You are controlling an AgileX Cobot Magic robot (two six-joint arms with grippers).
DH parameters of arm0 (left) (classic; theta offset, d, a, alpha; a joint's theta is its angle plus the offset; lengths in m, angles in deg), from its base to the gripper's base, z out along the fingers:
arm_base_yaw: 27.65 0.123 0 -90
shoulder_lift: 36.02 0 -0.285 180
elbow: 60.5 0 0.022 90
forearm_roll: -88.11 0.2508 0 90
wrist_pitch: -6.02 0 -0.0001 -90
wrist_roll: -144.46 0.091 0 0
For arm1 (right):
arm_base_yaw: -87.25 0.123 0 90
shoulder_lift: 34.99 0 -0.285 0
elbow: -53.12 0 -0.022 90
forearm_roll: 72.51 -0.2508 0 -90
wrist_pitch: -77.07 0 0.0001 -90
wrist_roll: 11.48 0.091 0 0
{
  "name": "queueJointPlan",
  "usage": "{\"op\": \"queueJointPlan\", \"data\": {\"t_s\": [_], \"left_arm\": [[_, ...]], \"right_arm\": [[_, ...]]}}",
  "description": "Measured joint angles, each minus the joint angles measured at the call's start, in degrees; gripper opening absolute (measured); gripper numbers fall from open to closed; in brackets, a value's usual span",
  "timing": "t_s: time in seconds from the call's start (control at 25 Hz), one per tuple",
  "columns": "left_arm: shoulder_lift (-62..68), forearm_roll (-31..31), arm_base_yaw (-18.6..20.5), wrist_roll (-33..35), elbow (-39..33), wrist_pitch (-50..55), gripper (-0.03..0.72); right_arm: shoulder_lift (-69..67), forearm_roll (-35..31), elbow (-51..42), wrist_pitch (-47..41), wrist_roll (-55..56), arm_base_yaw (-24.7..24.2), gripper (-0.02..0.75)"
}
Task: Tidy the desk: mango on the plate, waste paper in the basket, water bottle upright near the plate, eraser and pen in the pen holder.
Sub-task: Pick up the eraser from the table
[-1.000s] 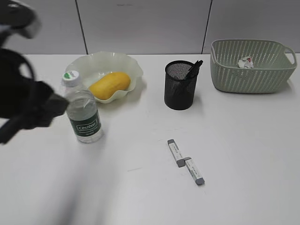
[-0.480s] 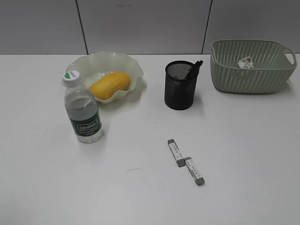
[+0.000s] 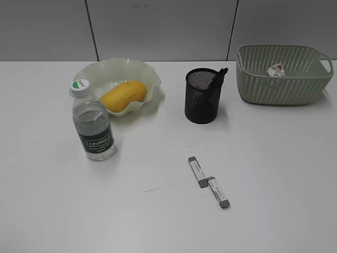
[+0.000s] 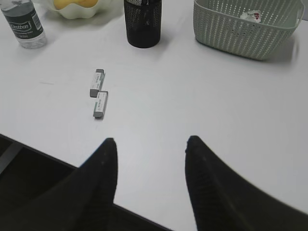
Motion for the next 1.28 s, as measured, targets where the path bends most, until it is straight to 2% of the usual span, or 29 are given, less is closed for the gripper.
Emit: {"op": "queueJointPlan", "data": {"t_s": [0.12,0.24,0.48,0.64,0.72,0.8,1.0,1.28], "left_arm": [[-0.8,0.0,1.1,0.0,-0.1,-0.1,0.561],[-2.9,0.0,5.3,0.0,-0.1,-0.1,0.561],[-6.7,0.1,20.7,0.0,-0.1,0.0,0.561],[-6.7,0.1,29.6,0.6,-0.1,0.0,0.561],[-6.7,0.0,32.3,0.9,-0.1,0.0,0.561],[-6.7,0.0,33.6,1.3,-0.1,0.0,0.561],[-6.7,0.0,34.0,2.0,-0.1,0.0,0.561],[-6.7,-1.2,34.0,3.5,-0.1,-0.1,0.561]], "right_arm": [[-4.3,-0.1,0.6,1.0,0.0,0.0,0.371],[-14.4,-0.2,1.2,6.3,0.0,0.0,0.371],[-47.4,-0.4,2.2,25.4,0.0,0.0,0.371],[-70.6,-3.6,7.4,28.9,0.1,0.0,0.374],[-80.0,-6.7,11.0,29.1,0.1,0.2,0.384],[-88.1,-7.7,14.8,29.2,0.1,1.3,0.393],[-101.0,-8.7,21.6,29.0,1.1,6.3,0.396],[-108.7,-8.9,24.3,29.7,3.0,6.9,0.396]]}}
